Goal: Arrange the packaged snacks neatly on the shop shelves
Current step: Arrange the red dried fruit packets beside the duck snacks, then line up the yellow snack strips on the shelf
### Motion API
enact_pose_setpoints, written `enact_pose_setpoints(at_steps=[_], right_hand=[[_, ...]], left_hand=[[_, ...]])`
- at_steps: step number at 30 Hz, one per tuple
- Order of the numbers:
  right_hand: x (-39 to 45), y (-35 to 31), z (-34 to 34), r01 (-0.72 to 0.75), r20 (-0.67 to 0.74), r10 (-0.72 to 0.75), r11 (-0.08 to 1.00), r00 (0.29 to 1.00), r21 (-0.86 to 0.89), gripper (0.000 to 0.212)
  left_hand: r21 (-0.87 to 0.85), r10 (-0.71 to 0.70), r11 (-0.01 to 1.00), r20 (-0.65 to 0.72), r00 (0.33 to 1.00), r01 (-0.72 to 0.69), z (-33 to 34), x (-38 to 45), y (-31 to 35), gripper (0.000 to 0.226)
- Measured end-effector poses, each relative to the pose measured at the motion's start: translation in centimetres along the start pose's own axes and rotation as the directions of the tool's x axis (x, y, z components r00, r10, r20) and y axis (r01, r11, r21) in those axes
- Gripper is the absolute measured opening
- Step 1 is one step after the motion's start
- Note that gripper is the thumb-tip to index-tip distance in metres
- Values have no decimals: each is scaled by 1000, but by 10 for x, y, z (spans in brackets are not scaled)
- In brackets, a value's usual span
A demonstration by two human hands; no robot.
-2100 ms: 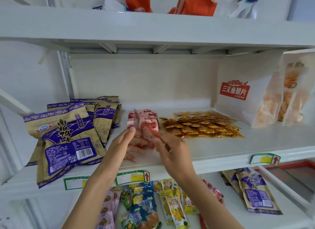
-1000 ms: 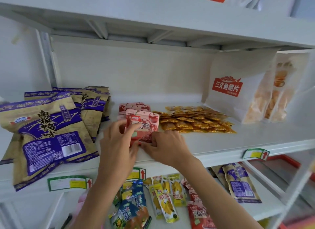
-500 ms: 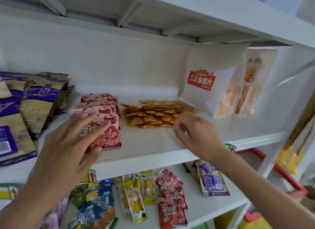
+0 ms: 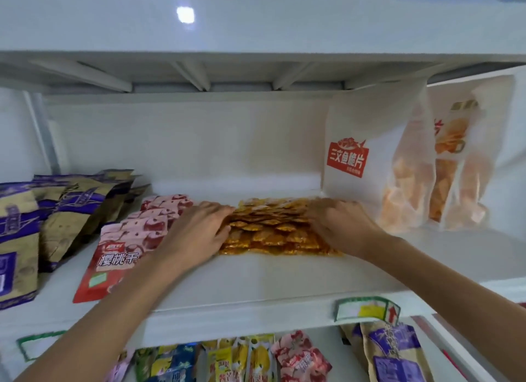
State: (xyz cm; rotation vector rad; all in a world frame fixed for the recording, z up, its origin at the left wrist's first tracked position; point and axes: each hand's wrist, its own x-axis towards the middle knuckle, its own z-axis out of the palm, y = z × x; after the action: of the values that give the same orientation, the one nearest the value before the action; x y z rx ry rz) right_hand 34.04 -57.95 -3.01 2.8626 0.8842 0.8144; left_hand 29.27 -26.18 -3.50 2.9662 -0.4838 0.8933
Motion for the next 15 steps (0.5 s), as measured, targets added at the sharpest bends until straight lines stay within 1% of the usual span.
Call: enact_pose_setpoints(at_steps=[3,5,7,9,11,13,15], right_hand=[[15,18,3,14,-93,-13,1000,996,4,18],[25,27,7,33,-196,-11,993,981,109,17],[34,33,12,40,-303,32,973,952,227,15],[42,36,17,45,-373,88,942,924,334,14],[48,37,20,38,-392,186,866,901,498,17],[50,37,21,25,-378,293,761,879,648,20],[51,36,22,28,-361,336,698,870,716,21]], left_hand=[[12,29,999,22,999,-29,2,21,-6,32],[16,62,998,-8,998,-62,7,30,-8,18],[32,72,997,-108,992,-69,13,35,-9,15],[32,60,998,-243,968,-54,16,40,-8,19],[11,5,1000,-364,931,-2,14,41,-7,25],[-36,-71,997,-439,896,61,11,38,-8,30],[-10,-60,998,-486,872,63,9,35,-10,34]])
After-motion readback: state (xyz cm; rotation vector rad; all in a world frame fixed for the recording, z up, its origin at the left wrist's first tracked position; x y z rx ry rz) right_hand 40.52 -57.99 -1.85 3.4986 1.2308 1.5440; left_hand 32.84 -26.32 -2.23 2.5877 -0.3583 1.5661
